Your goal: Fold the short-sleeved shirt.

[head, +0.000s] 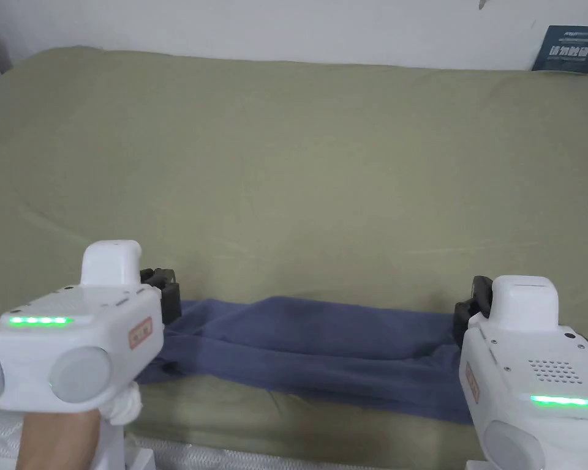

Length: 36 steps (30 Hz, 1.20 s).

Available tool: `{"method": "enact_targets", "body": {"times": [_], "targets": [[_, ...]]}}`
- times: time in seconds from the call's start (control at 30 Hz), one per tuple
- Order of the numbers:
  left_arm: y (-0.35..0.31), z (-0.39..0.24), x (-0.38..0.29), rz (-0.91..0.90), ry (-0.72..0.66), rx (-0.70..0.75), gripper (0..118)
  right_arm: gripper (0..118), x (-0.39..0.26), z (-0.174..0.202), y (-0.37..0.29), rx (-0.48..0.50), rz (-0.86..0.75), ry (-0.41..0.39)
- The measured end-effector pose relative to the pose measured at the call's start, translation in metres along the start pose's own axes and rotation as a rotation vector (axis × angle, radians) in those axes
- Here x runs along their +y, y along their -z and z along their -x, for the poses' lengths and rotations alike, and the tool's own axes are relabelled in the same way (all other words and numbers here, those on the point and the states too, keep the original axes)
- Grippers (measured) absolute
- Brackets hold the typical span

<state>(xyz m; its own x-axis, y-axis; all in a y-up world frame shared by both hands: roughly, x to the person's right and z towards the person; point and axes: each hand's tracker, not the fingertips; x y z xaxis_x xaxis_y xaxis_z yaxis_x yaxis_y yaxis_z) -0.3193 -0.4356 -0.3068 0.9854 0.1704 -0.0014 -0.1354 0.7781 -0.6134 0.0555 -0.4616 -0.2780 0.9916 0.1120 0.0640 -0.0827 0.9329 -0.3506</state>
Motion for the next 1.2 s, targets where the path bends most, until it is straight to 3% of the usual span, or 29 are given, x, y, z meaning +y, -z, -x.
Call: {"method": "enact_targets", "body": {"times": [0.13,0.23,0.4,0.57,0.6,0.63,0.67,0.7,0.77,0.9,1.03,1.07,1.1,1.13,1.2], "targets": [[0.015,0.060,0.026,0.222,-0.280,-0.152,1,0,0.001,0.012,0.000,0.013,-0.007,0.001],[0.032,0.101,0.036,0.353,-0.363,-0.272,1,0,-0.001,0.019,0.002,0.034,-0.004,-0.004],[0.058,0.138,0.030,0.524,-0.386,-0.402,1,0,-0.002,0.027,0.003,0.057,0.014,-0.016],[0.078,0.147,0.022,0.563,-0.370,-0.404,6,0,-0.002,0.030,0.007,0.068,0.038,-0.016],[0.082,0.148,0.020,0.589,-0.373,-0.454,22,0,-0.002,0.031,0.008,0.072,0.044,-0.018],[0.086,0.146,0.016,0.598,-0.395,-0.485,54,0,-0.003,0.030,0.009,0.073,0.045,-0.021],[0.088,0.144,0.011,0.606,-0.398,-0.510,96,0,-0.003,0.031,0.010,0.070,0.048,-0.029],[0.093,0.141,0.006,0.638,-0.407,-0.551,118,0,-0.004,0.031,0.011,0.069,0.051,-0.033],[0.095,0.136,0.004,0.617,-0.477,-0.550,110,0,-0.006,0.029,0.013,0.070,0.061,-0.032],[0.134,0.152,-0.017,0.623,-0.546,-0.626,110,0,-0.007,0.026,0.015,0.067,0.071,-0.032],[0.140,0.112,-0.024,0.682,-0.551,-0.728,102,0,-0.005,0.020,0.016,0.057,0.074,-0.024],[0.144,0.108,-0.029,0.683,-0.510,-0.685,87,0,-0.004,0.019,0.016,0.053,0.073,-0.024],[0.143,0.107,-0.026,0.668,-0.480,-0.637,36,0,-0.003,0.017,0.015,0.050,0.070,-0.022],[0.145,0.108,-0.025,0.656,-0.463,-0.591,12,0,-0.002,0.015,0.015,0.045,0.068,-0.019],[0.137,0.105,-0.021,0.682,-0.463,-0.509,11,0,0.002,0.013,0.013,0.052,0.069,-0.008]]}}
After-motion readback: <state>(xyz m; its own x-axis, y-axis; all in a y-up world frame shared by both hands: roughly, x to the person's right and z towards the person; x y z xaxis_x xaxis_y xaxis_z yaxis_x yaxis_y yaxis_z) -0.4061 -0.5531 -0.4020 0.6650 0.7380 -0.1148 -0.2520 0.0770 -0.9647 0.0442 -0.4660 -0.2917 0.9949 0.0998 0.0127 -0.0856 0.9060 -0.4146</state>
